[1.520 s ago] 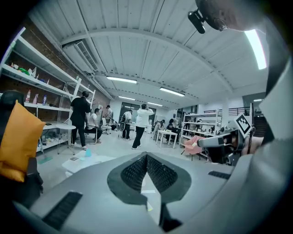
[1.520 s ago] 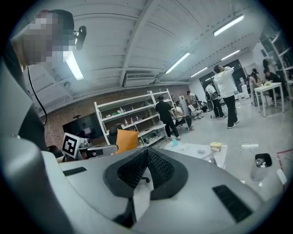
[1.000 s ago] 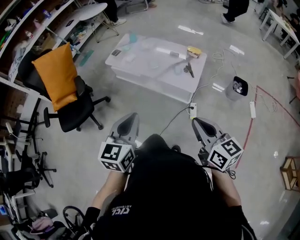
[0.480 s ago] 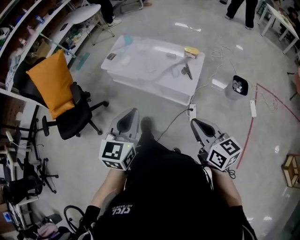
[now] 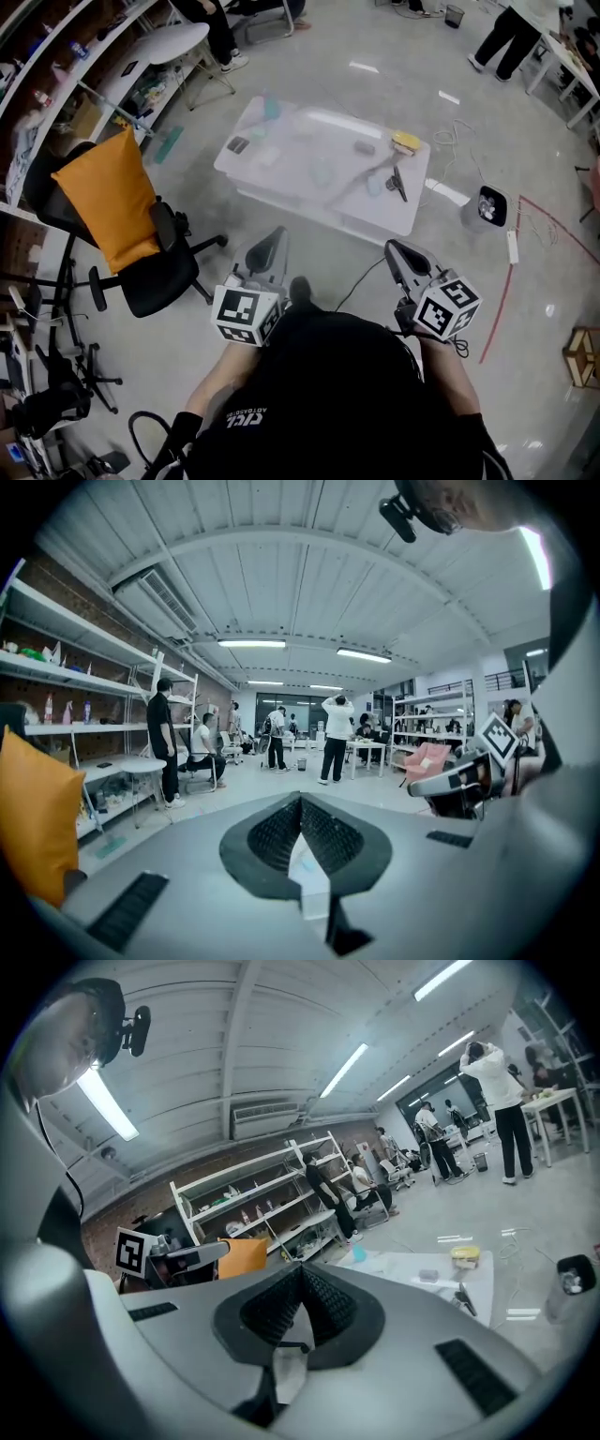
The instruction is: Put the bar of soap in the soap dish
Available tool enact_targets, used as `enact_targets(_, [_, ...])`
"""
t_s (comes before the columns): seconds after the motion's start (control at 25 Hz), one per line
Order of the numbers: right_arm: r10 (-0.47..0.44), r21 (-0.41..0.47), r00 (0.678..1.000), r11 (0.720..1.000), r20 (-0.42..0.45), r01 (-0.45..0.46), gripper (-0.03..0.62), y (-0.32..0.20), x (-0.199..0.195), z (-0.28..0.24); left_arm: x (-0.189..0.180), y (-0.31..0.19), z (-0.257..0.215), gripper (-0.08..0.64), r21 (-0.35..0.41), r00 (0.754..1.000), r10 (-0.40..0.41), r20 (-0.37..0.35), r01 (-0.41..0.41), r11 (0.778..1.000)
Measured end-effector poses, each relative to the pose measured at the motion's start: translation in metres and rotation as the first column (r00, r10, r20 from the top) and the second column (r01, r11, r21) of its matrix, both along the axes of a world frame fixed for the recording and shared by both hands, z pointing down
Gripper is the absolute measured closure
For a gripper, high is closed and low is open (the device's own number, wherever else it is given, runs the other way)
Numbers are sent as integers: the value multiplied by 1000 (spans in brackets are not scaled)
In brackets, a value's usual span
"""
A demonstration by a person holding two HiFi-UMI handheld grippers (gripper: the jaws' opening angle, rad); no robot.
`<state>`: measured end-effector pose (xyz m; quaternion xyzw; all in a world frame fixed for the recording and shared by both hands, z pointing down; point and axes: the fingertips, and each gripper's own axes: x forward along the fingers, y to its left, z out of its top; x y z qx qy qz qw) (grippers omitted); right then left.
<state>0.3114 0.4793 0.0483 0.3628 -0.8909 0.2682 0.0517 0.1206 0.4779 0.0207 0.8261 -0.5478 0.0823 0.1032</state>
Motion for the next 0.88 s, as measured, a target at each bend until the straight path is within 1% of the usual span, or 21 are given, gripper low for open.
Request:
enact_targets(0.08, [13,-1,1000,1000,-2,-13,577,-24,-28,-1,-21,-20,0,551,18,997,24,67,-25,1000])
enact_targets(0.12, [19,4,1000,1000,-5,-19,577,-37,-42,-2,-31,-32,1,551,21,996,37,86,-39,999])
enact_targets(0.16, [25,9,1000,1000,-9,-25,577,-49,-57,-3,-43,-43,4,551,17,995,48,90,-49,999])
enact_targets(0.32, [30,20,999,999,-37,-29,577,-85,-112,-7,-87,-75,15,551,-12,995,78,61,-77,997])
enact_targets(0.44, [37,21,998,999,-44,-36,577,-101,-139,-8,-110,-93,24,551,-40,994,100,31,-99,994])
enact_targets(0.52, [30,7,998,1000,-48,-30,577,-106,-155,-3,-123,-104,28,549,-51,995,97,-4,-97,994])
enact_targets(0.6, [22,-12,998,1000,-64,-23,577,-105,-166,5,-135,-110,29,551,-49,996,83,-39,-85,995])
enact_targets(0.68, [30,-32,997,999,-73,-32,577,-107,-168,12,-141,-115,29,551,-45,996,71,-59,-74,996])
enact_targets(0.88, [54,-51,994,997,-91,-59,577,-121,-162,18,-143,-127,36,551,-70,994,75,-79,-80,994])
